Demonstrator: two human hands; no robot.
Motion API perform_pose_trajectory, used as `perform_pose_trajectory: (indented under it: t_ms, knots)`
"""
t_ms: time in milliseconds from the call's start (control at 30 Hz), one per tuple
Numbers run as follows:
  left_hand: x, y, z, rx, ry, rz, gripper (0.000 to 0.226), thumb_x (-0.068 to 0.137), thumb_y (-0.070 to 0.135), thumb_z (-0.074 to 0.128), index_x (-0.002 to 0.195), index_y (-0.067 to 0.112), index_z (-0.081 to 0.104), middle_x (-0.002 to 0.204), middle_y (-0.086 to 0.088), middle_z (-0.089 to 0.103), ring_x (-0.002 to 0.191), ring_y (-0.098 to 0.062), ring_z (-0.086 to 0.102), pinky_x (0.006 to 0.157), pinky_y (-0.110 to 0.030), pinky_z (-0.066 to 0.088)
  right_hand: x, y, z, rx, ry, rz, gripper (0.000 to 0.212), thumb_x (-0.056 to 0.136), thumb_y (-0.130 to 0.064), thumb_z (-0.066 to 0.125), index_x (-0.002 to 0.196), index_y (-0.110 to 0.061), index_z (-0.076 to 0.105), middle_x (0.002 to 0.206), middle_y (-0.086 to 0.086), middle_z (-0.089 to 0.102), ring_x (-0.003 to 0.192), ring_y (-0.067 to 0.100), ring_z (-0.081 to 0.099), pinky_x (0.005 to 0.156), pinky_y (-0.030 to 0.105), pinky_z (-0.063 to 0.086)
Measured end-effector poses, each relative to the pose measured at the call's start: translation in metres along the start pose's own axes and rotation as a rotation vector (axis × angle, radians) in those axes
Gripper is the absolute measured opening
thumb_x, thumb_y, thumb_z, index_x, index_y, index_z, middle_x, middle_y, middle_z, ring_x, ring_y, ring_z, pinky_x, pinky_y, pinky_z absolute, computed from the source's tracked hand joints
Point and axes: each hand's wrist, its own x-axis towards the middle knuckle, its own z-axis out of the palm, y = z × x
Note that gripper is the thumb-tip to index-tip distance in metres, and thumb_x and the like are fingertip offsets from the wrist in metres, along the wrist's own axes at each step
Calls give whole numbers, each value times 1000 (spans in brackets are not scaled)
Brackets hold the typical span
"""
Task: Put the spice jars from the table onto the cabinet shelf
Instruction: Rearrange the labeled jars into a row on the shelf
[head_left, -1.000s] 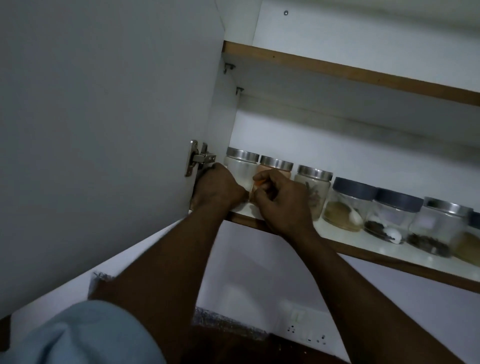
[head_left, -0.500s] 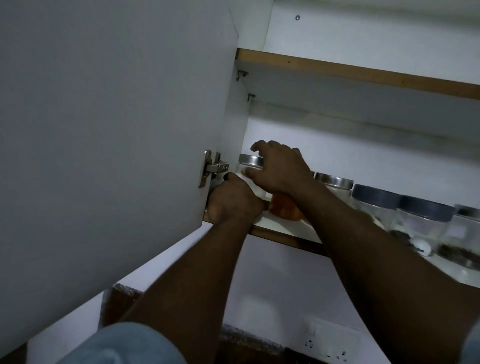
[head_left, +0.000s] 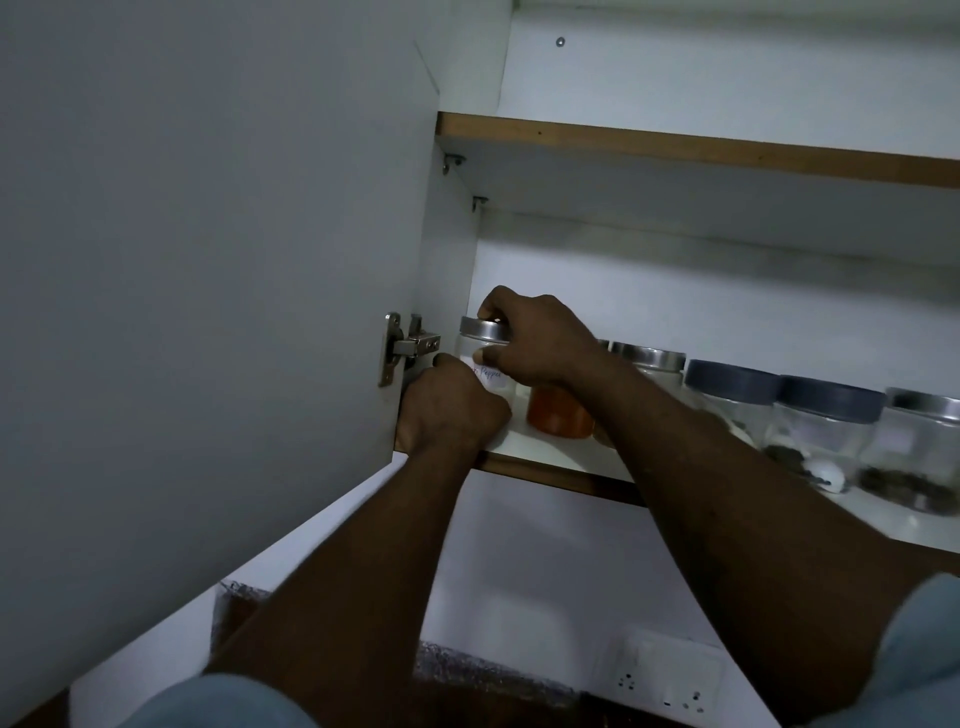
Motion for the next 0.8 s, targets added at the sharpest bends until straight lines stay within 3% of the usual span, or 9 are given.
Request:
perform_pose_trajectory:
  t_ms: [267,400,500,567,633,733,800]
  knots:
    - [-8,9,-5,-15,41,43,37,78,39,77,108,17,72,105,-3,74,94,-20,69,70,-25,45,1,3,0,-8,34,8,47,79,-34,77,118,-25,55,109,3,69,94,24,64,82,39,55]
    - [-10,8,-7,-2,74,-5,52,71,43,83,112,15,66,109,-4,71,100,-25,68,70,-28,48,6,7,-15,-10,35,5,57,83,-47,74,132,-24,56,130,2,66,113,23,62,94,38,52]
    - [-12,8,-6,4,58,-25,57,72,42,86,117,15,63,117,-6,69,110,-27,66,71,-29,45,7,26,-41,-265,48,63,67,84,-66,65,134,-22,58,132,4,65,118,26,60,96,41,49]
    - [-11,7,-7,13,55,-33,56,73,41,85,117,15,63,117,-6,69,110,-28,66,70,-28,44,5,37,-49,-541,-87,113,76,82,-80,54,126,-20,62,122,6,68,111,28,61,91,40,48]
    - [-10,6,-8,23,59,-46,55,74,41,84,117,15,63,117,-6,69,110,-28,66,69,-28,44,0,42,-45,-633,-175,130,81,78,-87,50,122,-19,63,117,6,69,108,27,62,86,40,43]
    - [-10,7,-9,38,54,-55,55,76,41,83,120,14,62,118,-7,68,111,-28,66,70,-29,44,-12,44,-34,-550,-127,132,78,81,-81,55,127,-18,60,119,10,68,110,29,61,90,40,43]
    - [-13,7,-9,43,48,-59,55,77,39,82,121,13,62,119,-7,68,112,-29,66,70,-30,45,-18,45,-31,-406,-128,163,68,84,-66,63,134,-20,56,125,10,66,113,30,60,91,38,44]
